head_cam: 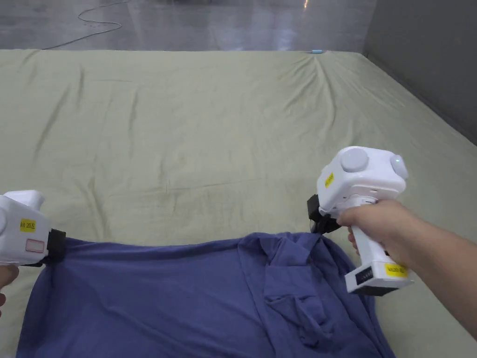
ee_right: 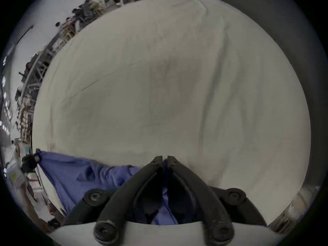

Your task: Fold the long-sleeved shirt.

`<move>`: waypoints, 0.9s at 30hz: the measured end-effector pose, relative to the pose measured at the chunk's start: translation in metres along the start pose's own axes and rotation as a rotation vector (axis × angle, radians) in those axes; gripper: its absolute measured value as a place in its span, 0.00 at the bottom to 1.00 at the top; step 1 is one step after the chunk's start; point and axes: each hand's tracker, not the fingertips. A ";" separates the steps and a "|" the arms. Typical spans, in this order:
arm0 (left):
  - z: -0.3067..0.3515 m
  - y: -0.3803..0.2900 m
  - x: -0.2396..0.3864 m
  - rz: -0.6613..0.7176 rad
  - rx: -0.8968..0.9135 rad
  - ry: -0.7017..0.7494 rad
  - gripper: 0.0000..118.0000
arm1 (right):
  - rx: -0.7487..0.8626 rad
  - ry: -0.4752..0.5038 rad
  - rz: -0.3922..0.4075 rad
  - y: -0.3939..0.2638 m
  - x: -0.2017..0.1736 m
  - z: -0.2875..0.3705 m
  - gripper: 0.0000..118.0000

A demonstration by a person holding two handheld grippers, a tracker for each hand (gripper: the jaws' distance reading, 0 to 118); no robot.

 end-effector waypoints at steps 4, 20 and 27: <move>0.033 -0.012 -0.001 0.010 0.033 -0.053 0.00 | 0.118 0.081 0.091 -0.034 0.010 0.063 0.00; 0.124 -0.197 -0.019 0.060 -0.011 -0.085 0.00 | 0.087 0.108 0.337 -0.253 0.065 0.125 0.00; 0.094 -0.254 -0.016 0.084 -0.090 -0.043 0.00 | -0.011 0.062 0.365 -0.291 0.072 0.079 0.00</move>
